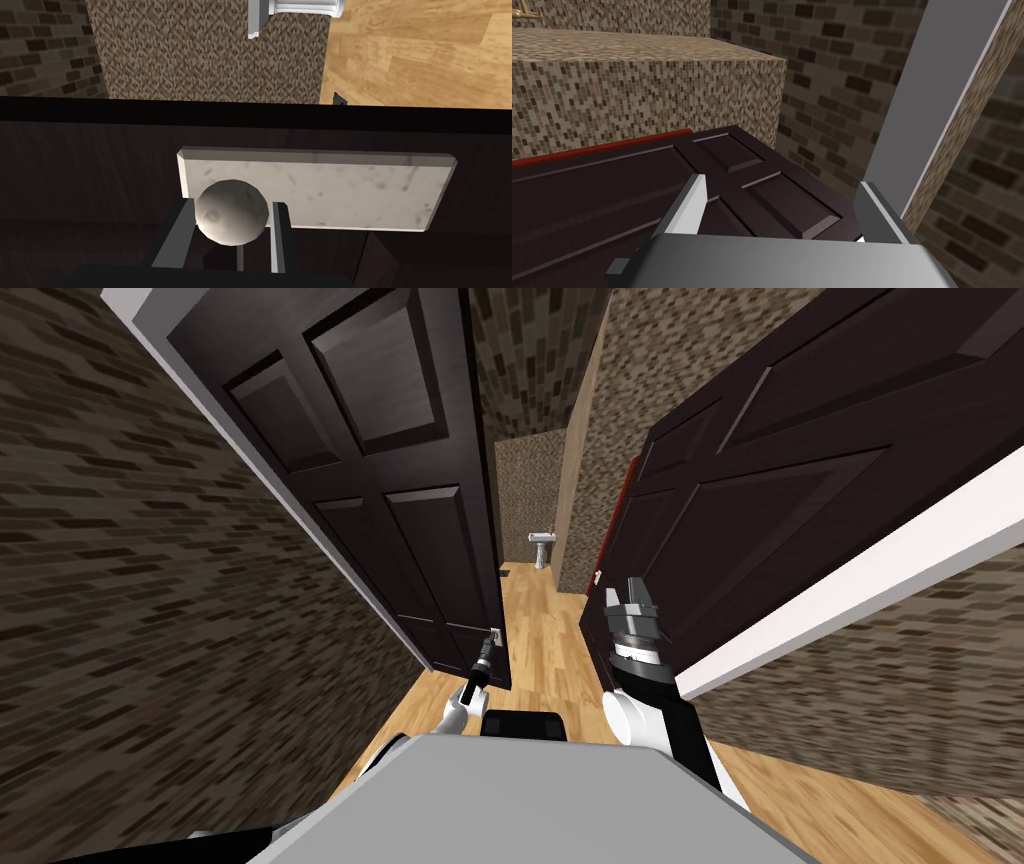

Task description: Push the door open

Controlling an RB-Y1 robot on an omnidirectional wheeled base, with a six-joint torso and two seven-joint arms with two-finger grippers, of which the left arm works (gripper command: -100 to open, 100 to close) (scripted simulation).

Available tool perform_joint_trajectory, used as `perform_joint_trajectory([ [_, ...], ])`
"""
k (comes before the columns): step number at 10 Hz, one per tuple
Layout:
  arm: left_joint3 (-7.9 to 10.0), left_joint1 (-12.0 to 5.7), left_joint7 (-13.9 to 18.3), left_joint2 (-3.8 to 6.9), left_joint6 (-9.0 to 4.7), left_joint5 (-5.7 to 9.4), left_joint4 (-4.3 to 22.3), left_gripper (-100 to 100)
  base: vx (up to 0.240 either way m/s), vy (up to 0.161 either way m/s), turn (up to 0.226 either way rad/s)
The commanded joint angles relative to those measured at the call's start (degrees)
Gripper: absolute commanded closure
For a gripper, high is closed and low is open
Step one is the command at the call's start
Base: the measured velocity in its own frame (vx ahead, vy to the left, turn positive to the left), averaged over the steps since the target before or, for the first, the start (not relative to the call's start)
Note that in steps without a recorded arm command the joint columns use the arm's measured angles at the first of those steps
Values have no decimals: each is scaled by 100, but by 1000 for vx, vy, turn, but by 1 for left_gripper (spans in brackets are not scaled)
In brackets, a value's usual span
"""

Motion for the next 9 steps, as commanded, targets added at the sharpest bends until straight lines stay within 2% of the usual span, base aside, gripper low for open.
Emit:
perform_joint_trajectory([
  [1, 64, 24, -22, 76, 31, 30, -94, 100, 138, -73, 29],
  [2, 120, 23, -41, 121, 31, 59, -90, 100, 175, -62, 31],
  [3, 120, 23, -41, 121, 31, 59, -90, 100, 137, -51, 11],
  [4, 211, 22, -71, 181, 30, 105, -85, 100, 150, -69, 42],
  [8, 405, 18, -136, 276, 28, 205, -73, 100, 175, -89, 42],
  [9, 405, 18, -136, 276, 28, 205, -73, 100, 136, -45, 38],
])
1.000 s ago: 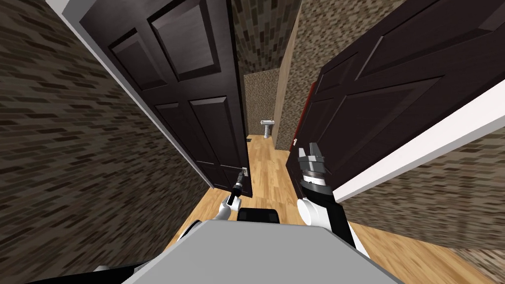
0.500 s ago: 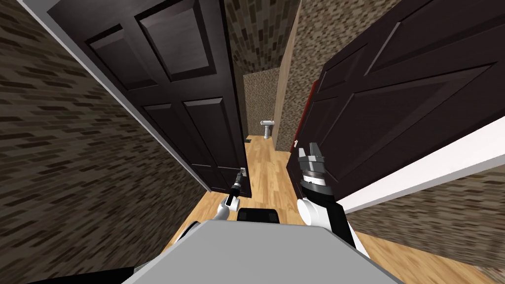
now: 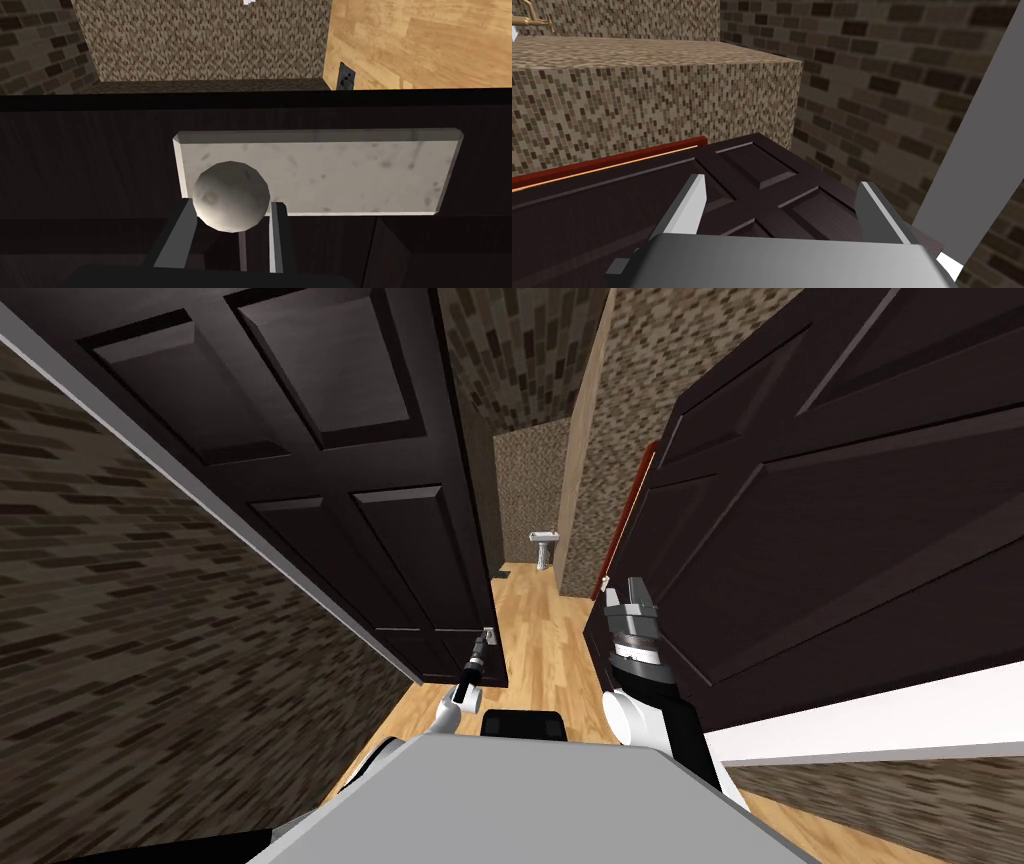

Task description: Push the door open

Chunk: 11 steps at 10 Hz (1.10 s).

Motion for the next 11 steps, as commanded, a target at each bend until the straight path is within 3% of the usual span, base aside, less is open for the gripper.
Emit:
perform_joint_trajectory([
  [1, 162, -47, -43, 88, -64, 81, 79, 100, 164, -40, 93],
  [2, 227, -48, -64, 106, -65, 114, 83, 100, 178, -55, 101],
  [3, 163, -146, -12, 70, -148, 95, 276, -100, -48, -54, 50],
  [7, 148, -157, 16, 19, -118, 103, 248, -100, -177, -21, 17],
  [11, 127, -173, 52, -113, -78, 114, 211, -100, -189, -53, 26],
])
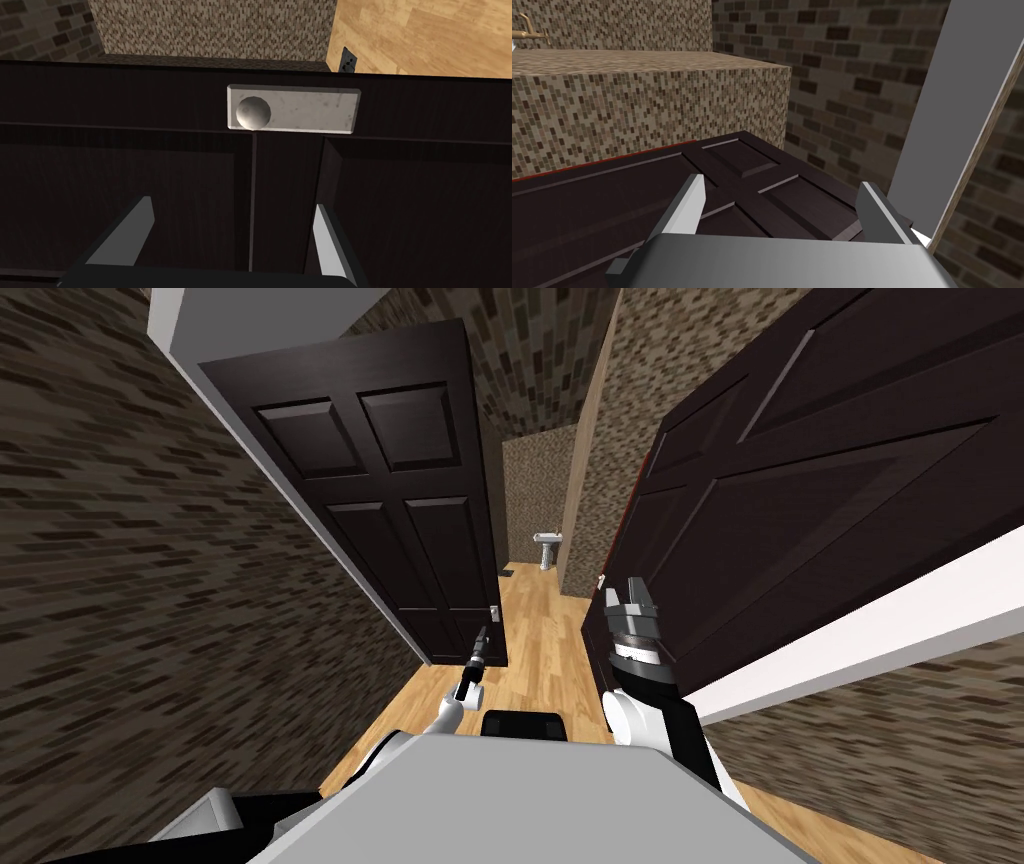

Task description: Push the door open

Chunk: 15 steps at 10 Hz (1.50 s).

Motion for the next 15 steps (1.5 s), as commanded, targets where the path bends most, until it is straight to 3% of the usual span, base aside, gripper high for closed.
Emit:
perform_joint_trajectory([
  [1, 0, 0, 0, 0, 0, 0, 0, -100, -74, -42, 8],
  [6, 42, 15, -18, 71, -45, 26, 13, -100, 163, -2, -23],
  [12, 85, 19, -37, 37, -96, 52, 40, -100, 173, -8, -24],
  [13, 85, 19, -37, 37, -96, 52, 40, 100, -15, -4, 8],
  [15, 85, 19, -37, 37, -96, 52, 40, 100, -24, -2, -6],
])
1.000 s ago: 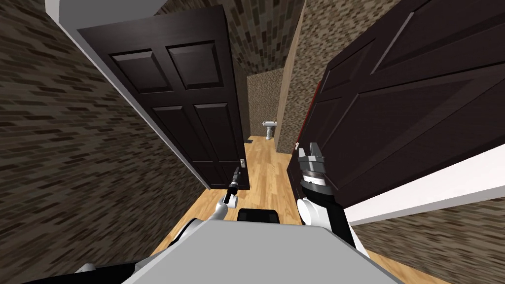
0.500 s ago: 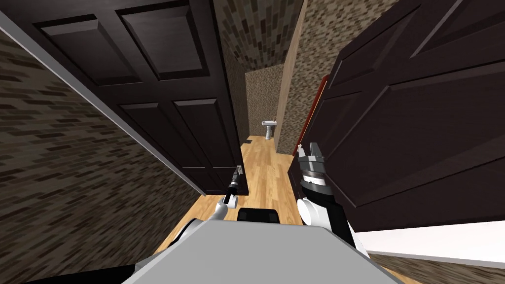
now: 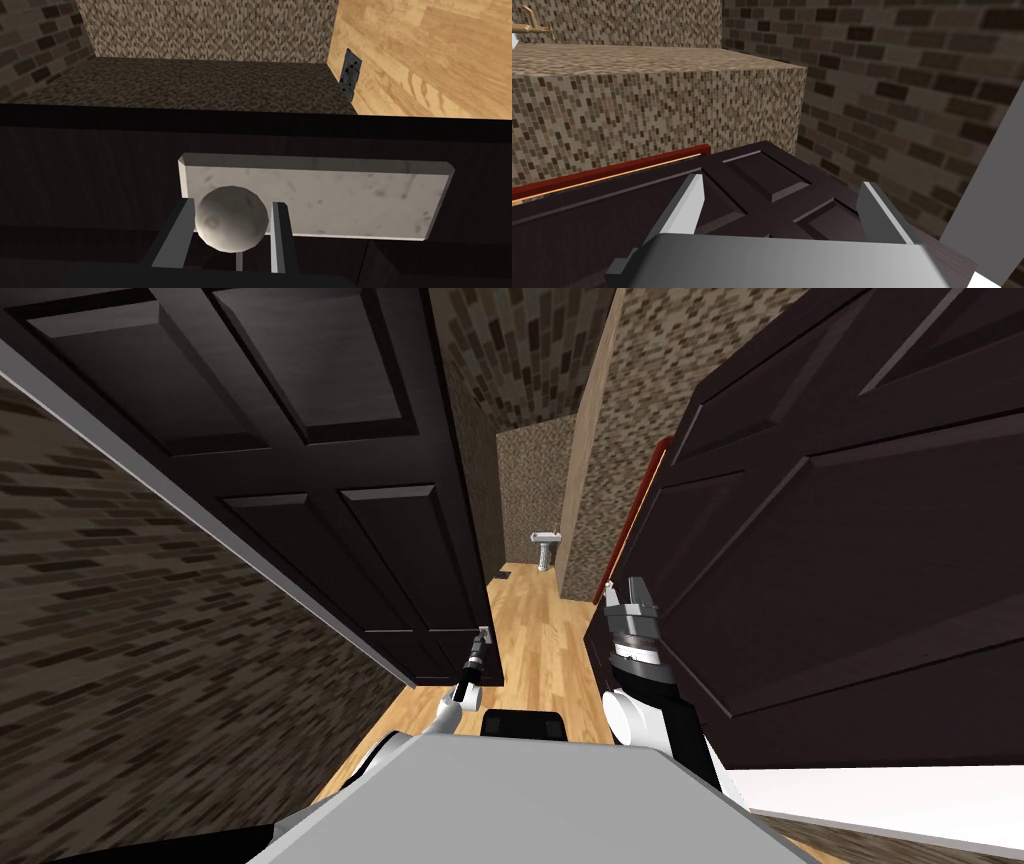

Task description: Push the door open

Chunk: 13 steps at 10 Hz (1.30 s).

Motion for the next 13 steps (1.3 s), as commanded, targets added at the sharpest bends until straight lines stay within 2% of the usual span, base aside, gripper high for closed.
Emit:
perform_joint_trajectory([
  [1, 0, 2, 3, -2, -7, 1, -2, 100, -10, 0, 2],
  [3, 0, 2, 3, -2, -7, 1, -2, 100, 0, 0, 0],
  [4, 63, 14, -19, 41, 7, 39, 13, 100, 72, -26, 18],
  [8, 183, 19, -57, 106, 7, 113, 20, 100, 165, -53, 37],
  [13, 463, 31, -143, 215, 7, 284, 38, 100, 173, -39, 40],
])
